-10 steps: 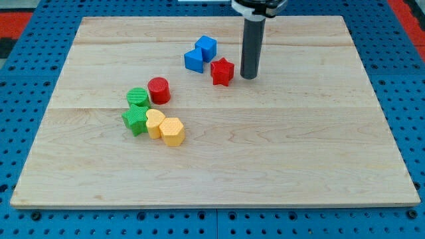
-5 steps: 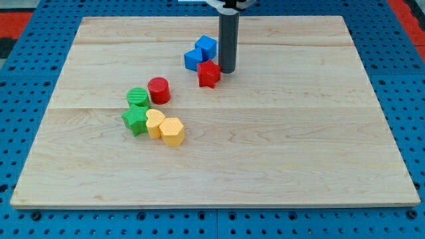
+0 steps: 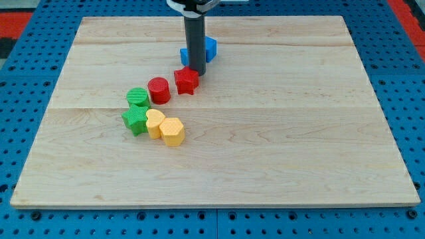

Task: Push the red star closer to the red circle

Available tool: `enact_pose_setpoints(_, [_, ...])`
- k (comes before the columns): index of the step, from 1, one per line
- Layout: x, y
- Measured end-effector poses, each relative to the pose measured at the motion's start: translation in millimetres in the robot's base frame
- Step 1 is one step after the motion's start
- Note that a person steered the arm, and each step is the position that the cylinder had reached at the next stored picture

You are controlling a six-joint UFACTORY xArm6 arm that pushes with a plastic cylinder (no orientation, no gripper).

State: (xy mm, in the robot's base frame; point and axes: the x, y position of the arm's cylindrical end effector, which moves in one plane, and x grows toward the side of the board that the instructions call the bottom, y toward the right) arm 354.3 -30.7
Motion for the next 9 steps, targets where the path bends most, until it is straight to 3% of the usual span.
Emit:
enact_pose_setpoints(2, [2.3, 51.1])
enact_pose_setpoints(4, [19.4, 50.6])
enact_pose_setpoints(9, [20.3, -11.2])
